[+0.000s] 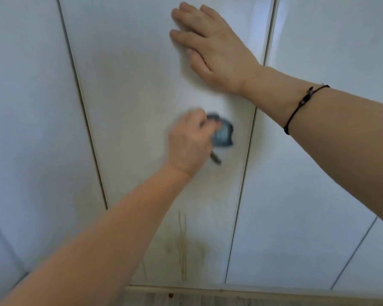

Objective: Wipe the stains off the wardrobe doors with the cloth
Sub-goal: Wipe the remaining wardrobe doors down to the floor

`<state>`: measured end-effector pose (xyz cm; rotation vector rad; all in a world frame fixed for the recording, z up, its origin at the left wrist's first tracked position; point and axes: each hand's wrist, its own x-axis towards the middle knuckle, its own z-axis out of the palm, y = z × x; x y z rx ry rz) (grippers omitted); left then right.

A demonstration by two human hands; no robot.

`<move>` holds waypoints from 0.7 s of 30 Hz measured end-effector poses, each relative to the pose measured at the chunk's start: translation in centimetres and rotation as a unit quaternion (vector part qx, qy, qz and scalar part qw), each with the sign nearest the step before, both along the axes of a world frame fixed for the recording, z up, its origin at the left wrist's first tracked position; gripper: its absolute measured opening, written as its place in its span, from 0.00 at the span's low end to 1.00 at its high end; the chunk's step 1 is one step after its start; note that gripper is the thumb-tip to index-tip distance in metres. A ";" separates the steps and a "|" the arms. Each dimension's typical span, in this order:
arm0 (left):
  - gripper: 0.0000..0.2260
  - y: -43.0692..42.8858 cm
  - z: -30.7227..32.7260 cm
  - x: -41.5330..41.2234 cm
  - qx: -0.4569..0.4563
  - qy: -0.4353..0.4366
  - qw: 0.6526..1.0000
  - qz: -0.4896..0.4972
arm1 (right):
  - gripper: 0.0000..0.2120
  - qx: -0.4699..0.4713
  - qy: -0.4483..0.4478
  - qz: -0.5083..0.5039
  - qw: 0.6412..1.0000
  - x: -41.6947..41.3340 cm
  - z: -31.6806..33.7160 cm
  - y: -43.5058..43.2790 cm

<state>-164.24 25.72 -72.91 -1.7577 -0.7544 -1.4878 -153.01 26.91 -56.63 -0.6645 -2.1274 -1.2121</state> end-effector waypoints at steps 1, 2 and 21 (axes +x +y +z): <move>0.04 -0.4 -3.5 0.5 -0.028 0.069 0.997 -0.015 | 0.22 -0.040 0.002 0.004 0.999 0.4 0.2 -1.0; 0.06 -0.9 -6.9 0.7 -0.068 0.143 0.987 -0.018 | 0.22 -0.074 0.024 0.020 0.997 0.8 0.3 -2.3; 0.09 -1.2 -1.6 3.6 -0.134 0.170 0.974 -0.060 | 0.07 -0.222 0.693 -0.019 0.685 1.9 -18.8 -7.0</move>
